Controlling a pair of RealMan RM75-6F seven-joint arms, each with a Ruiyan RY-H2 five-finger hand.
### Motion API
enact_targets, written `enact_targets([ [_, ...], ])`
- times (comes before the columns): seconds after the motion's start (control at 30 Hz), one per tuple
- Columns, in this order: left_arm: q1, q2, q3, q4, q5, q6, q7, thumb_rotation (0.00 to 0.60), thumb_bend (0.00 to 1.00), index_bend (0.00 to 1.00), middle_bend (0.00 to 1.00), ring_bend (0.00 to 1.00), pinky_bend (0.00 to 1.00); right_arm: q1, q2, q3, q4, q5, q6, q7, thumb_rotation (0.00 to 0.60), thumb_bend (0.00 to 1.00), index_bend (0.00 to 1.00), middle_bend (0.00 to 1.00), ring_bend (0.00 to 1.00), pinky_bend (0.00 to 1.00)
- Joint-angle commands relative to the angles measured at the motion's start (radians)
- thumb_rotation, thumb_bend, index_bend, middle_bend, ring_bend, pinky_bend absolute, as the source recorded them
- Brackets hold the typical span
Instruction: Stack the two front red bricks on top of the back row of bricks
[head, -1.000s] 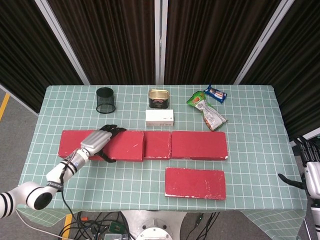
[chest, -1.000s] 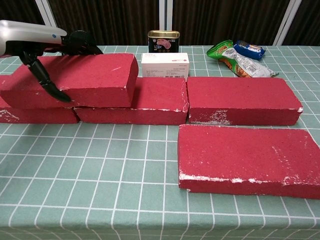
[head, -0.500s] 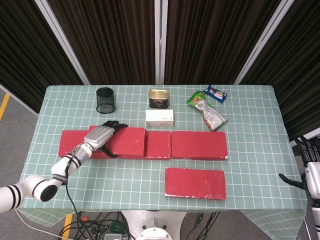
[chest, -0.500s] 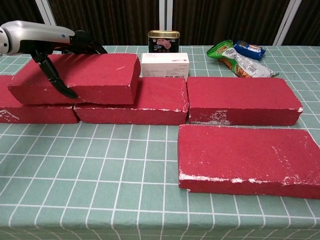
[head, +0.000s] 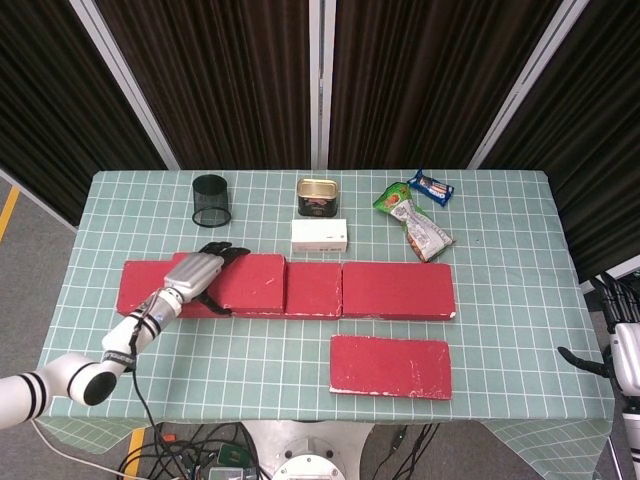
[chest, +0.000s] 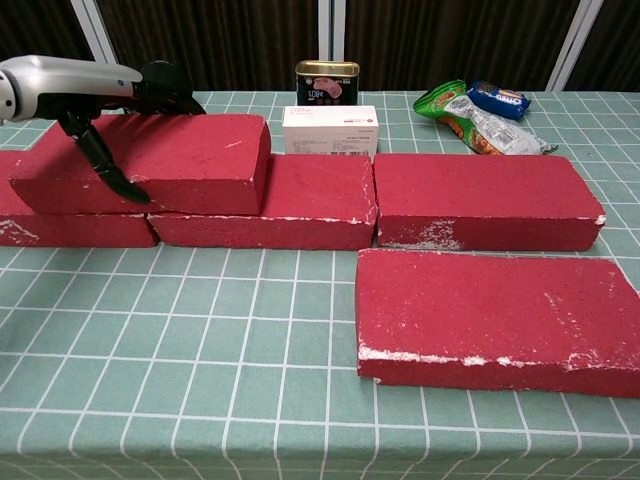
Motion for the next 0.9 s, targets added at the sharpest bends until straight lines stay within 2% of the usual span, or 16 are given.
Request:
enact_targets([
  [0.03, -0.002, 0.001, 0.002, -0.003, 0.000, -0.003, 0.001, 0.600, 0.05, 0.12, 0.17, 0.00, 0.00, 0.000, -0.001, 0.000, 0.000, -0.001, 0.000, 0.000, 0.600, 0.00, 0.00, 0.00, 0.00, 0.00],
  [0.67, -0.012, -0.016, 0.012, 0.010, -0.020, -0.007, 0.014, 0.600, 0.05, 0.12, 0.16, 0.00, 0.00, 0.001, -0.004, 0.000, 0.008, 0.003, -0.007, 0.003, 0.600, 0.00, 0.00, 0.00, 0.00, 0.00],
  [0.9, -0.009, -0.016, 0.012, 0.011, -0.011, -0.004, 0.003, 0.600, 0.04, 0.07, 0.01, 0.00, 0.00, 0.001, -0.004, 0.001, 0.009, 0.003, -0.006, 0.004, 0.600, 0.00, 0.00, 0.00, 0.00, 0.00],
])
